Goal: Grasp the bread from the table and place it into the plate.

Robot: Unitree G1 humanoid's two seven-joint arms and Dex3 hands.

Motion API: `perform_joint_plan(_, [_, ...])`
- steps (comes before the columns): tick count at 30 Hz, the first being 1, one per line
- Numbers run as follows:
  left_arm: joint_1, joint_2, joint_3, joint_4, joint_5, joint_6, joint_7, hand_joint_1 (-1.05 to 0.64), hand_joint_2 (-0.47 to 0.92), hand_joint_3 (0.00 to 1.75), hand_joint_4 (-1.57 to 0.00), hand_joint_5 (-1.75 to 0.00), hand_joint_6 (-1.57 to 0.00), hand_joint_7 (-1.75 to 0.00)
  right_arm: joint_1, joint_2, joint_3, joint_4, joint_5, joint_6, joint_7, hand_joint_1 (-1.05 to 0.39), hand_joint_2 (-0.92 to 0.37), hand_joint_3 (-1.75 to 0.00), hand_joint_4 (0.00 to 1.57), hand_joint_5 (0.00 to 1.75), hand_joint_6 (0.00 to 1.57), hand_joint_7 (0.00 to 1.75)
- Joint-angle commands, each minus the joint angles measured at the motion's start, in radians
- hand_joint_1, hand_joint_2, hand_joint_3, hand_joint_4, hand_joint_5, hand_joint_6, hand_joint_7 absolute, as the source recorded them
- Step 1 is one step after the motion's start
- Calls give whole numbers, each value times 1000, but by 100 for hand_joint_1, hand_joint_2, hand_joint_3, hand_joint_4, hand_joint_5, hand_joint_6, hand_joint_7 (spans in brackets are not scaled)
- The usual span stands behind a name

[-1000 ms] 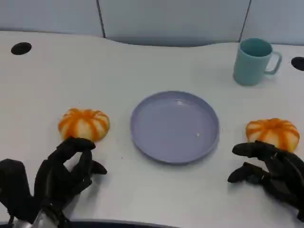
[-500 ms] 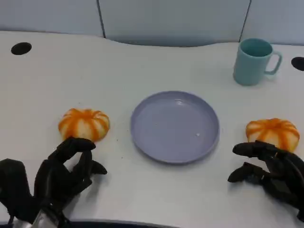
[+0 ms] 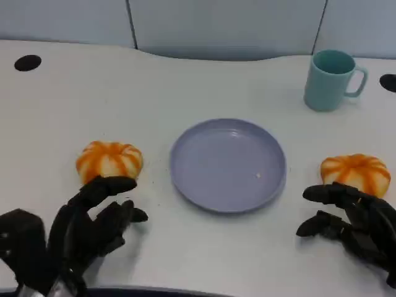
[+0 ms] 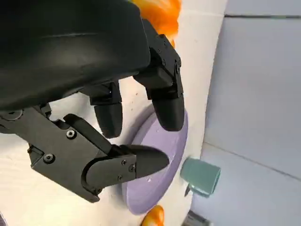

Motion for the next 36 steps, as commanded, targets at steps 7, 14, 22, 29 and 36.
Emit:
perform_joint_plan(7, [61,103,-128,-109,310,-216,216,-58,92,8,-24,-85,-50,-17,20,-1,5,5,-7,23,-13,-42,-92,-8,64,107,81,54])
perform_joint_plan(14, [65,202,-205,-190,525,-305,354,-59,91,3,-6,-87,-41,-5,24,2,6,-7,-1,35,-14,-42,-92,-7,64,110,81,56])
perform_joint_plan(22, [46,317,-266,-298,809,-276,558,-66,90,0,0,-67,-32,-1,27,4,10,-18,-7,30,-19,-42,-92,-8,64,110,80,57])
perform_joint_plan(29, [31,385,-320,-437,945,-80,533,-72,89,0,0,-26,-18,-1,34,10,12,-38,-4,42,-23,-38,-92,-9,66,110,79,57])
perform_joint_plan(36, [-20,437,-385,-504,1086,88,531,-74,91,1,0,-15,-13,0,38,14,14,-42,-7,34,-26,-40,-92,-9,64,110,79,56])
